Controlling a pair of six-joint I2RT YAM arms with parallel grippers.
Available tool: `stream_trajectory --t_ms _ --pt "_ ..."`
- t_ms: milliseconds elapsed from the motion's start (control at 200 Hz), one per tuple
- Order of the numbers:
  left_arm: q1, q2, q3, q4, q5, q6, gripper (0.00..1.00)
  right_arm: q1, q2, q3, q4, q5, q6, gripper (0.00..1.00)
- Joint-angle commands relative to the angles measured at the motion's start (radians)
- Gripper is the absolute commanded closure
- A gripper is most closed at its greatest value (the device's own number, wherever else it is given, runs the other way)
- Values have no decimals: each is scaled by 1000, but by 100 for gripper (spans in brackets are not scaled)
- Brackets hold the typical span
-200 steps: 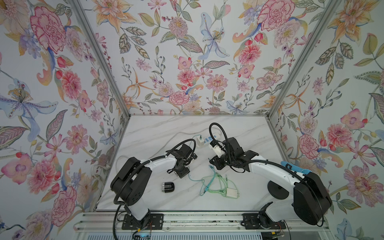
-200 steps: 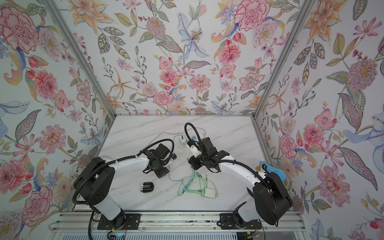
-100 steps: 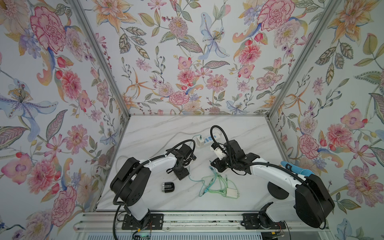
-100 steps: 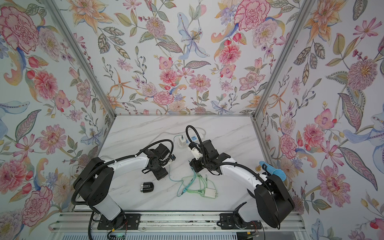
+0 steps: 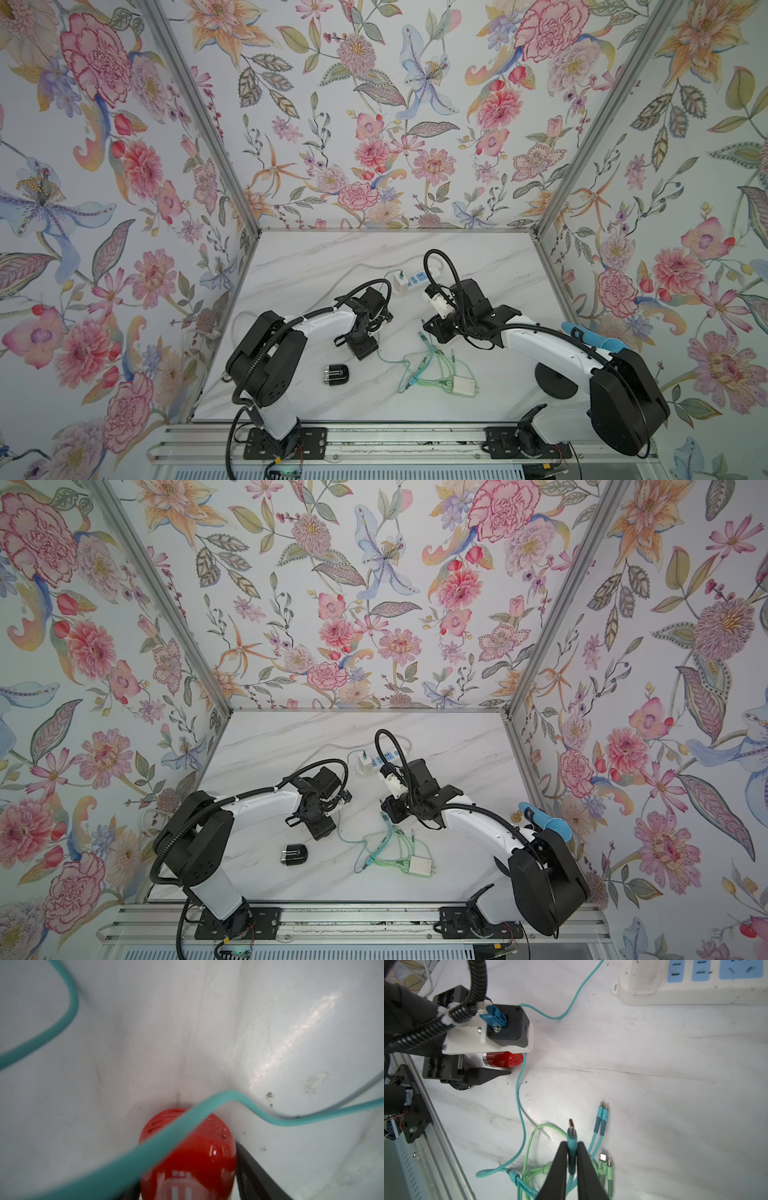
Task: Charge the electric shaver
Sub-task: Pick up the electric shaver from the center of the board.
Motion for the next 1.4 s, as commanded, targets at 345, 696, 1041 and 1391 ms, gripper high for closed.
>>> stream_trajectory --t_ms 345,696,1041,1391 --pt "11 -24 2 3 2 5 81 3 37 77 -61 2 -21 86" --pt "5 -356 -55 108 -37 36 100 3 36 194 -191 43 -80 86" --pt "-113 -635 -163 199 -203 217 100 88 48 388 -478 -110 -233 84" --pt "-184 -800 -294 354 -296 323 100 6 125 341 -428 69 -76 79"
